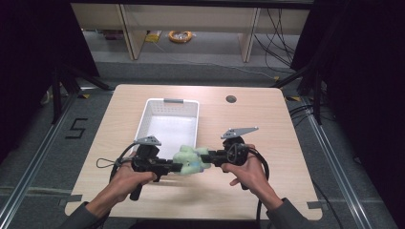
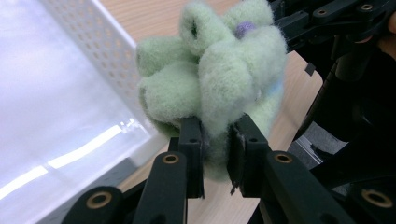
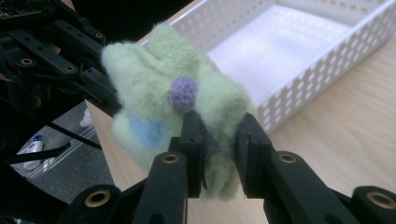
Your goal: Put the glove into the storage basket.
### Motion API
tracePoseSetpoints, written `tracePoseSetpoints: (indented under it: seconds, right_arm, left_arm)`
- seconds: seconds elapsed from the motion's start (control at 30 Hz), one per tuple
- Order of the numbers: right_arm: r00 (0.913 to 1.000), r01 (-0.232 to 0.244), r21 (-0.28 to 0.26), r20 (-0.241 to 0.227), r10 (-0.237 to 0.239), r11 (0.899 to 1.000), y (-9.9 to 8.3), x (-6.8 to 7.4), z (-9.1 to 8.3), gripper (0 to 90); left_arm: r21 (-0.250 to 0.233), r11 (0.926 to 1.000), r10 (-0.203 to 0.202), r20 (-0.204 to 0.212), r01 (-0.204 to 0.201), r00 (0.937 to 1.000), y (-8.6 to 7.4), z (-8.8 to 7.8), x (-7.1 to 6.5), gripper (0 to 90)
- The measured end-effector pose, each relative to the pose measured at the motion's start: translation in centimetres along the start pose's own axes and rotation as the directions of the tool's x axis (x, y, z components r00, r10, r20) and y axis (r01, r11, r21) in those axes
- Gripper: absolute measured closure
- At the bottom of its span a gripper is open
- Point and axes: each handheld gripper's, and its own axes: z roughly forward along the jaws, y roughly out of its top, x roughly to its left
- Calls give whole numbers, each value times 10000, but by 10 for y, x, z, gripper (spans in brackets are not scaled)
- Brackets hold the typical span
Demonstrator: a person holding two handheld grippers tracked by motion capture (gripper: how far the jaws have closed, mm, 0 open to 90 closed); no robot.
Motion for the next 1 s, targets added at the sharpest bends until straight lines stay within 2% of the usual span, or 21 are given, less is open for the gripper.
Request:
tracePoseSetpoints:
  seconds: [0.1, 0.37, 0.43, 0.47, 0.57, 0.8, 0.9, 0.93, 1.0]
  right_arm:
    - [9996, 261, 169, 95, -263, 9995, 14, 2, 10, 755]
    - [9999, 118, 560, 43, -121, 9984, 43, 4, 44, 755]
    - [9999, -95, 637, 38, 93, 9979, 47, 5, 51, 755]
    - [9999, 57, 604, 91, -62, 9982, 49, 2, 55, 755]
    - [9996, -256, 710, 109, 249, 9971, 51, 0, 66, 755]
    - [9981, -521, 1013, 395, 483, 9935, 52, -11, 87, 755]
    - [9969, -652, 1188, 520, 594, 9908, 52, -14, 95, 755]
    - [9971, -543, 1214, 592, 474, 9911, 52, -16, 98, 755]
    - [9957, -717, 1279, 673, 635, 9892, 50, -19, 102, 755]
  left_arm:
    - [21, 9997, -257, -332, 257, 9991, 0, -7, 8, 761]
    - [16, 9971, -757, -854, 761, 9935, 5, -25, 35, 761]
    - [84, 9959, -884, -900, 895, 9920, 7, -28, 44, 761]
    - [192, 9953, -929, -871, 949, 9919, 8, -29, 48, 761]
    - [219, 9930, -1132, -971, 1158, 9888, 8, -27, 57, 761]
    - [646, 9863, -1446, -1052, 1518, 9839, 9, -18, 78, 760]
    - [848, 9836, -1486, -1194, 1592, 9817, 8, -12, 83, 760]
    - [910, 9834, -1442, -1347, 1572, 9803, 8, -11, 84, 761]
    - [1042, 9813, -1469, -1403, 1621, 9792, 7, -8, 87, 760]
